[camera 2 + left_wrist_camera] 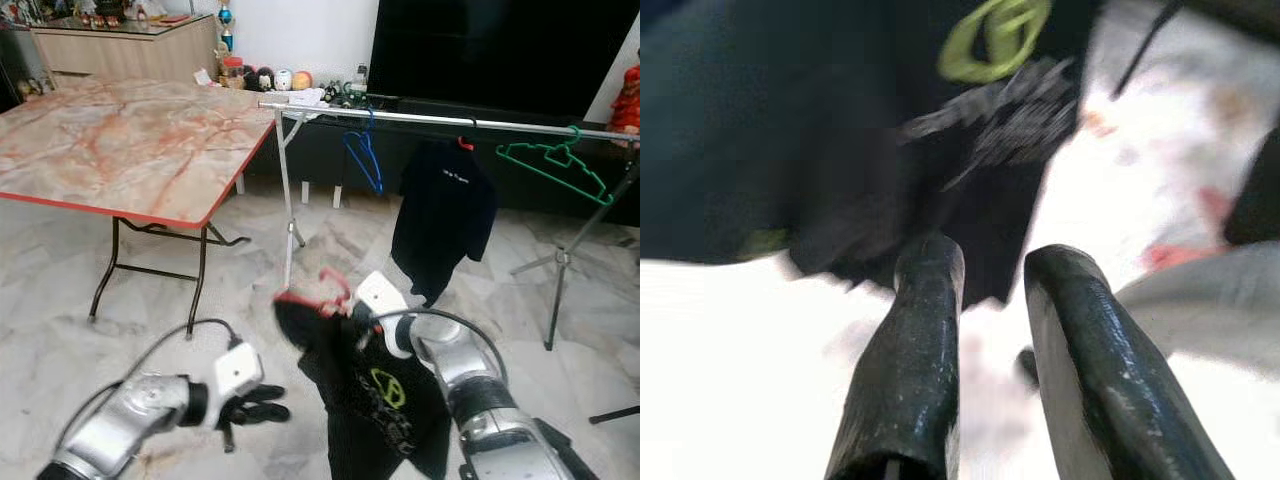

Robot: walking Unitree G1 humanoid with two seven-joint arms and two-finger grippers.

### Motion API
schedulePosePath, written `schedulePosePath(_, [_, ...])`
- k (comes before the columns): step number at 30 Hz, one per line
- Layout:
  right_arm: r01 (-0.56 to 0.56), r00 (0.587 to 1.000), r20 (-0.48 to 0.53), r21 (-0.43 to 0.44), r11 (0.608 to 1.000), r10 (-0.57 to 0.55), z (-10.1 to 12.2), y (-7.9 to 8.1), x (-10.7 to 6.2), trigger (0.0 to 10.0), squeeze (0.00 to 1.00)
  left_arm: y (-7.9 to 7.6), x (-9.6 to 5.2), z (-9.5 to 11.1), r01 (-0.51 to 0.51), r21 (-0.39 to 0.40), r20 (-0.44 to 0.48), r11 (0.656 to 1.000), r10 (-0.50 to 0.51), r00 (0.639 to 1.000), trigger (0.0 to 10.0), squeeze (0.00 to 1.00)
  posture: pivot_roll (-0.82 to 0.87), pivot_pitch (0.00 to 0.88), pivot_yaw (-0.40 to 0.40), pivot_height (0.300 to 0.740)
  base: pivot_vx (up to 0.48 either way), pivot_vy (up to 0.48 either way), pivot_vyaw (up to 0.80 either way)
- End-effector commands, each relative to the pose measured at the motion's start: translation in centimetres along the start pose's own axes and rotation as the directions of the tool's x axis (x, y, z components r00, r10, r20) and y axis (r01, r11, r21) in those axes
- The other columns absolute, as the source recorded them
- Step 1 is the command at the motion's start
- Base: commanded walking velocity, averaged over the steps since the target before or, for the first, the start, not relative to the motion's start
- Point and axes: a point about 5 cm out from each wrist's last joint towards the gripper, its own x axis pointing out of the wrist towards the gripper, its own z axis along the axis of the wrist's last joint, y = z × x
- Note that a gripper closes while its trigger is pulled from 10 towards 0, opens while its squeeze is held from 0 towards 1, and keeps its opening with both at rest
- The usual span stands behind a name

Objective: Hang hanger

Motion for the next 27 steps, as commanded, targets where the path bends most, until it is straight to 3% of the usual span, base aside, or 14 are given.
schedulePosePath(1, [-0.094,0.995,-0.024,-0.072,0.993,0.092,-0.1,0.6,0.1,10.0,0.0,0.2,0.1,-0.1,-0.001,0.034,-0.043,0.999,0.003,0.999,10.0,0.0,0.12,0.0,-0.072,0.74,0.0,0.0,0.0])
schedulePosePath(4, [-0.233,0.967,-0.146,-0.169,0.958,0.209,-1.2,1.5,-0.1,10.0,0.0,0.4,-0.1,0.0,-0.005,0.056,-0.052,0.998,0.008,0.999,10.0,0.0,0.13,0.0,-0.075,0.74,0.0,0.0,0.0])
schedulePosePath(9, [-0.309,0.941,-0.212,-0.229,0.923,0.263,-1.2,1.8,-0.1,10.0,0.0,1.3,-0.3,0.9,-0.083,0.056,-0.016,0.995,0.084,0.996,10.0,0.0,0.13,0.0,-0.081,0.74,0.0,0.0,0.0])
schedulePosePath(16, [-0.318,0.944,-0.172,-0.241,0.917,0.282,-0.4,1.9,0.2,10.0,0.0,1.5,-0.5,0.6,-0.097,0.052,-0.032,0.994,0.099,0.995,10.0,0.0,0.14,0.0,-0.082,0.74,0.0,0.0,0.0])
schedulePosePath(21, [-0.203,0.978,-0.095,-0.237,0.95,0.185,0.7,1.4,0.7,10.0,0.0,2.4,-0.7,-0.4,-0.208,0.037,-0.063,0.978,0.21,0.976,10.0,0.0,0.14,0.0,-0.083,0.74,0.0,0.0,0.0])
schedulePosePath(24, [-0.248,0.969,-0.065,-0.228,0.941,0.24,0.7,2.1,0.8,10.0,0.0,2.7,-0.7,-0.8,-0.246,0.012,-0.066,0.969,0.246,0.967,10.0,0.0,0.14,0.0,-0.078,0.74,0.0,0.0,0.0])
schedulePosePath(27, [-0.322,0.947,-0.081,-0.246,0.914,0.312,0.1,3.0,0.8,10.0,0.0,2.2,-0.5,-0.8,-0.199,0.011,-0.054,0.98,0.199,0.979,10.0,0.0,0.13,0.0,-0.075,0.74,0.0,0.0,0.0])
